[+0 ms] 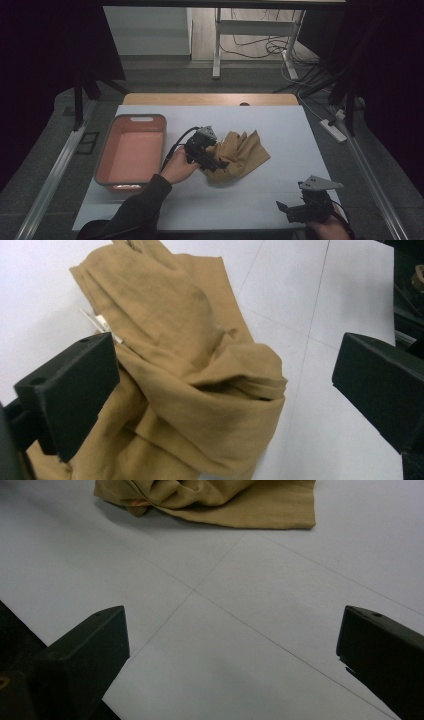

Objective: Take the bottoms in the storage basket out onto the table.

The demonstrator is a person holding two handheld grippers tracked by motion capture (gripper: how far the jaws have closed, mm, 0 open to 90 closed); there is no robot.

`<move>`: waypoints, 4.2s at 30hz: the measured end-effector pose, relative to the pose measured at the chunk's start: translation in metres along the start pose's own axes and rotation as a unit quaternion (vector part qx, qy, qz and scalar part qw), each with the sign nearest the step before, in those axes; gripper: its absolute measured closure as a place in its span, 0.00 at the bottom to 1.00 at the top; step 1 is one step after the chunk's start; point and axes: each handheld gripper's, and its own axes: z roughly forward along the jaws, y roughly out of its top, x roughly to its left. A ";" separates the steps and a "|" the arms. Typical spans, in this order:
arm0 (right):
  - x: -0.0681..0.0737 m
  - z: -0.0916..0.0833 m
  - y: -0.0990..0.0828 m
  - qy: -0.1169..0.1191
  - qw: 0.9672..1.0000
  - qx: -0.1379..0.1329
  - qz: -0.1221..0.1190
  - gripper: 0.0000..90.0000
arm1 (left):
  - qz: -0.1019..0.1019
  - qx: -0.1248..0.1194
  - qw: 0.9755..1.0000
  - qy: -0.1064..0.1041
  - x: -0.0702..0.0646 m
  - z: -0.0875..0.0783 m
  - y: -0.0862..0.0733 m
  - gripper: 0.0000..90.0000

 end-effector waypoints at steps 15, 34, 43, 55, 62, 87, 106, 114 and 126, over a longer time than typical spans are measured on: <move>0.000 0.000 0.000 0.000 1.000 -0.001 -0.001 0.01 | -0.008 -0.016 1.000 0.006 -0.001 -0.016 -0.003 0.00; 0.000 -0.001 0.000 -0.002 1.000 -0.004 0.001 0.01 | -0.029 -0.032 0.999 0.012 0.000 -0.033 -0.009 0.00; 0.000 -0.002 0.000 -0.004 1.000 -0.007 0.004 0.01 | -0.030 -0.034 0.999 0.021 -0.001 -0.041 -0.014 0.00; 0.000 -0.002 0.000 -0.004 1.000 -0.008 0.003 0.01 | -0.032 -0.041 0.998 0.026 0.001 -0.054 -0.017 0.01; 0.000 -0.002 0.000 -0.005 1.000 -0.008 0.004 0.01 | -0.037 -0.046 0.998 0.026 0.002 -0.059 -0.021 0.01; 0.000 -0.002 0.000 -0.004 1.000 -0.008 0.004 0.01 | -0.049 -0.067 0.996 0.026 0.003 -0.068 -0.037 0.00; 0.000 -0.002 0.000 -0.004 1.000 -0.009 0.003 0.01 | -0.052 -0.073 0.995 0.039 -0.002 -0.082 -0.049 0.00; 0.000 -0.002 0.000 -0.005 1.000 -0.008 0.003 0.01 | -0.051 -0.074 0.995 0.044 -0.006 -0.087 -0.054 0.00; 0.000 -0.002 0.000 -0.004 1.000 -0.008 0.002 0.01 | -0.056 -0.075 0.994 0.057 -0.008 -0.097 -0.065 0.00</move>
